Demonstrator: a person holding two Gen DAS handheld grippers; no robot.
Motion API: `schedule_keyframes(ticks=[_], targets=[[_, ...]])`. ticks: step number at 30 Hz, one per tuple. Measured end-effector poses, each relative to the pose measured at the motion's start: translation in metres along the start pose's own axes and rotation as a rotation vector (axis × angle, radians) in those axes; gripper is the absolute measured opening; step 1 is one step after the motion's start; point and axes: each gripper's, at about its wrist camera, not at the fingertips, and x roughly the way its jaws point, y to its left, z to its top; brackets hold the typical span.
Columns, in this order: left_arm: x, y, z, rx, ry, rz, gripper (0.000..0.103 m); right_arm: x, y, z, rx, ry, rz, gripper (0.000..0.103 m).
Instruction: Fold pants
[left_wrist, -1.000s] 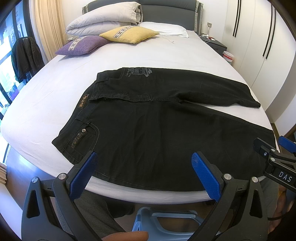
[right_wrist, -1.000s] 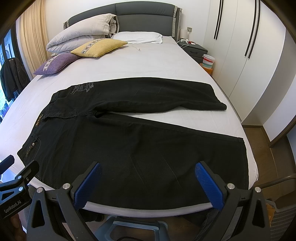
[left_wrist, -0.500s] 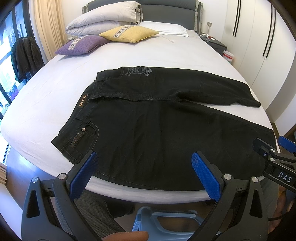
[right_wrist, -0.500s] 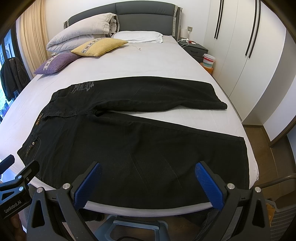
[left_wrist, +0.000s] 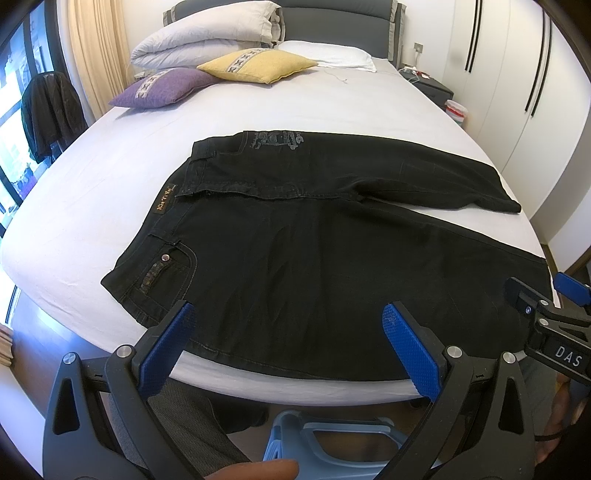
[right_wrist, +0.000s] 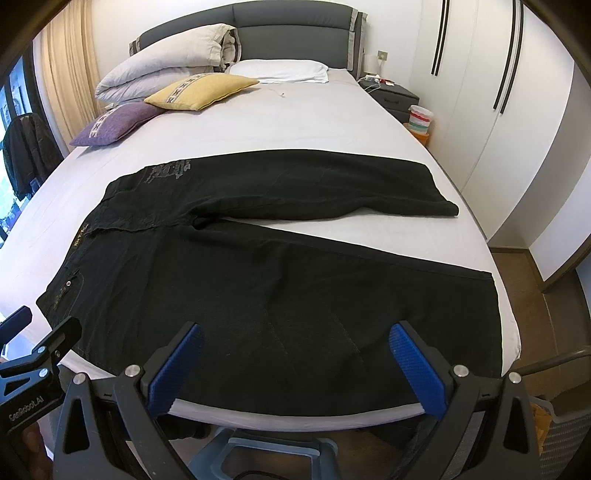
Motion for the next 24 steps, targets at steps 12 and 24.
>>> schedule_keyframes(ticks=[12, 24], targets=[[0.017, 0.013, 0.015, 0.067, -0.002, -0.042, 0.103, 0.012, -0.006, 0.009, -0.037, 0.01, 0.104, 0.103], [0.071, 0.057, 0.119, 0.224, 0.042, -0.184, 0.103, 0.05, -0.041, 0.124, -0.446, -0.115, 0.403, 0.103]])
